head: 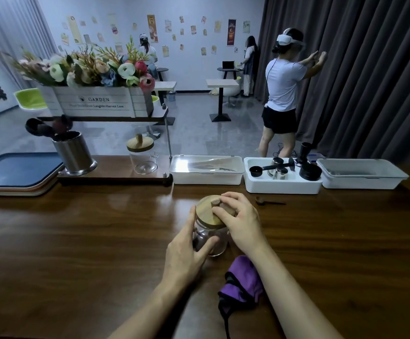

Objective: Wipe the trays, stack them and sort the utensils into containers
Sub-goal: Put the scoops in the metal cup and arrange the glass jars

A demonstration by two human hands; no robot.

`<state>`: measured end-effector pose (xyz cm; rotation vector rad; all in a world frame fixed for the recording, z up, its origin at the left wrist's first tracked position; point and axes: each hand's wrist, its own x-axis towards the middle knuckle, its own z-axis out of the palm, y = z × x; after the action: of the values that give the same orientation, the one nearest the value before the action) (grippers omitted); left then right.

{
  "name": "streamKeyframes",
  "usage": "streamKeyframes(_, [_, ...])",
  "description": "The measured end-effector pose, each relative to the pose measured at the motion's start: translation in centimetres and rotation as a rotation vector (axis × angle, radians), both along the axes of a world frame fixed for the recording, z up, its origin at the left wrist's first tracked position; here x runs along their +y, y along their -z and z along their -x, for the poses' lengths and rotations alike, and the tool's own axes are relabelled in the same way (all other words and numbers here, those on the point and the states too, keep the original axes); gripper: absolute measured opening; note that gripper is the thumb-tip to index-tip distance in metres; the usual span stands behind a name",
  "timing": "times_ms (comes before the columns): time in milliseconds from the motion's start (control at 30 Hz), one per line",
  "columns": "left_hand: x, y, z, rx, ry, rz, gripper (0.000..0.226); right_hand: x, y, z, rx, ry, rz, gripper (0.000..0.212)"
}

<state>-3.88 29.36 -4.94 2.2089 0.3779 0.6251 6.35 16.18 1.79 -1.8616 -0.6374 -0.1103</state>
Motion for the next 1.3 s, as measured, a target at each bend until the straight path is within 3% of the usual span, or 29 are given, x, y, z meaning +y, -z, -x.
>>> streamKeyframes(467, [0.3,0.1,0.0,-0.02,0.041,0.076,0.1,0.1,0.5,1.2,0.068,-0.031,0.029,0.026])
streamKeyframes(667, [1.0,0.2,-0.3,-0.152,0.091,0.227,0.072,0.2,1.3,1.7,0.135,0.069,-0.005,0.041])
streamKeyframes(933, [3.3,-2.1,-1.2,-0.073,0.23,0.191,0.062,0.2,1.1,3.2,0.284,0.078,-0.069,0.044])
streamKeyframes(1300, [3.5,-2.5,-0.4,0.067,0.212,0.187,0.051,0.7,1.4,3.9,0.265,0.126,-0.137,0.029])
